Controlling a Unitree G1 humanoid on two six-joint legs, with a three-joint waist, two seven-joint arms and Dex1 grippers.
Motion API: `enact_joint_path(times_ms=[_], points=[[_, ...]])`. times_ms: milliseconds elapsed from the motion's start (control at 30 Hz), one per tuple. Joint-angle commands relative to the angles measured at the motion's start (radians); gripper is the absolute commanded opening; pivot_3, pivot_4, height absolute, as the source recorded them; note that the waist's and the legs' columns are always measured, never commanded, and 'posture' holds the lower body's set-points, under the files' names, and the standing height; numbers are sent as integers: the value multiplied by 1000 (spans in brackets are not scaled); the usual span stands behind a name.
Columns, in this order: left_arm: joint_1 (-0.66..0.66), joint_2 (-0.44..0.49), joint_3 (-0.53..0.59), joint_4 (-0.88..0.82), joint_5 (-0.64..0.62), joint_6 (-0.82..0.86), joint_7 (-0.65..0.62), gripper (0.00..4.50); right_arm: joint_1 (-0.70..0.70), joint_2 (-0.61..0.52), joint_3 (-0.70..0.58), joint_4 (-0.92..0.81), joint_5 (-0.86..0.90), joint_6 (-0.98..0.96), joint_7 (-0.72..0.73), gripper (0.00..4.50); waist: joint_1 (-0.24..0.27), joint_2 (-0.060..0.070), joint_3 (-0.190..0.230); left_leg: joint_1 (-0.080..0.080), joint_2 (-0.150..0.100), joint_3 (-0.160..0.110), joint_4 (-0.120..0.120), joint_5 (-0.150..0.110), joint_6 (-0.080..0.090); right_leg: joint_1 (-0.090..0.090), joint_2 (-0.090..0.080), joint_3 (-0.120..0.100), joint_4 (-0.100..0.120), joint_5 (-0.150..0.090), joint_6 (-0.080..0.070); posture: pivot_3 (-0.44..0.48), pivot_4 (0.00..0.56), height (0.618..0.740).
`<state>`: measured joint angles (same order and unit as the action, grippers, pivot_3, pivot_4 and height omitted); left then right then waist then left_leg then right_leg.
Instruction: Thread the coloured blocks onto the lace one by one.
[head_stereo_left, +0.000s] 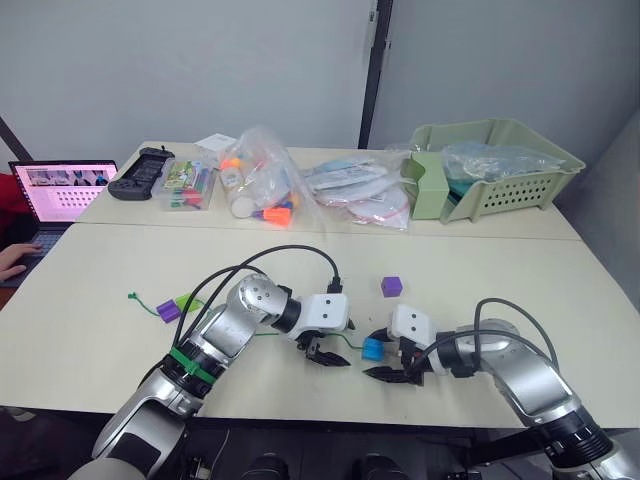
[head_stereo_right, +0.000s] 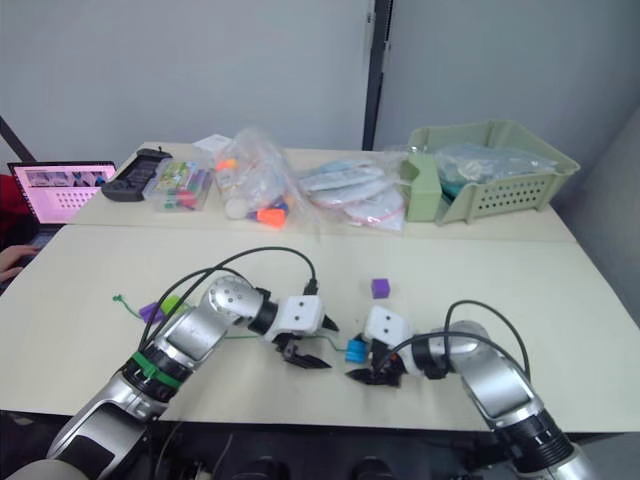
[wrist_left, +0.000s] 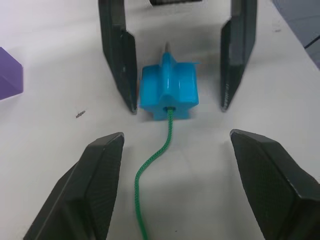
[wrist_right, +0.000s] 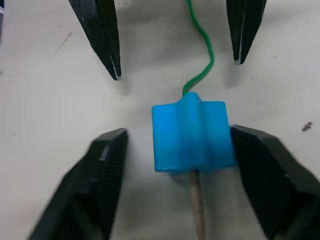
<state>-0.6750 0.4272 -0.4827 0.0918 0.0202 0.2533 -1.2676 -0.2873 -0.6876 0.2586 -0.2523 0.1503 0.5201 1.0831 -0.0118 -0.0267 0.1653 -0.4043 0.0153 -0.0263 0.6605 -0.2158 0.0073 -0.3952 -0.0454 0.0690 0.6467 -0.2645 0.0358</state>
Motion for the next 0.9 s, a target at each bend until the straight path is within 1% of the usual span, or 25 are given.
enact_joint_path(times_ms=[33,167,233,400,500,600,700,733,900], points=[[-15,-17,-1,-28,-1,8,21,3478,13,-27,-44,-53,37,17,-2,4467,0,0,0,-1,0,0,0,0,0,-1,0,0,0,0,0,0,150,740],[-16,-87,-36,-10,21,7,66,3478,85,-94,-146,-123,91,34,-8,4467,4,0,0,-3,-1,0,0,0,0,-3,-1,0,0,0,0,0,150,740],[-13,-103,-52,7,32,1,72,3478,104,-109,-174,-129,104,33,-18,4467,3,0,0,-4,-1,0,0,0,0,-3,-1,1,0,0,0,0,150,740],[-15,-121,-65,45,38,-14,86,3478,112,-120,-171,-125,104,26,-30,4467,-8,0,0,-2,0,0,0,0,0,-4,1,1,1,0,0,0,150,740],[-27,-130,-66,75,41,-19,86,3478,111,-118,-161,-128,104,26,-34,4467,-5,0,0,-3,0,1,0,0,0,-4,1,1,1,0,0,0,150,740],[-33,-133,-64,92,44,-28,84,2711,106,-115,-150,-126,101,26,-39,4500,-2,0,0,-3,-1,1,0,0,0,-4,0,1,1,0,0,0,150,740],[-36,-131,-67,98,48,-35,81,1686,102,-114,-140,-123,100,26,-45,4500,-1,0,0,-3,-1,1,0,0,0,-4,0,1,1,0,0,0,150,740],[-37,-131,-67,101,48,-37,81,1409,100,-114,-136,-119,99,24,-45,4500,-1,0,0,-3,-1,1,0,0,0,-4,0,1,1,0,0,0,150,740],[-36,-130,-68,101,55,-47,78,1383,103,-113,-125,-109,100,12,-46,4500,-1,0,0,-3,-1,1,0,0,0,-4,0,1,1,0,0,0,150,740]])
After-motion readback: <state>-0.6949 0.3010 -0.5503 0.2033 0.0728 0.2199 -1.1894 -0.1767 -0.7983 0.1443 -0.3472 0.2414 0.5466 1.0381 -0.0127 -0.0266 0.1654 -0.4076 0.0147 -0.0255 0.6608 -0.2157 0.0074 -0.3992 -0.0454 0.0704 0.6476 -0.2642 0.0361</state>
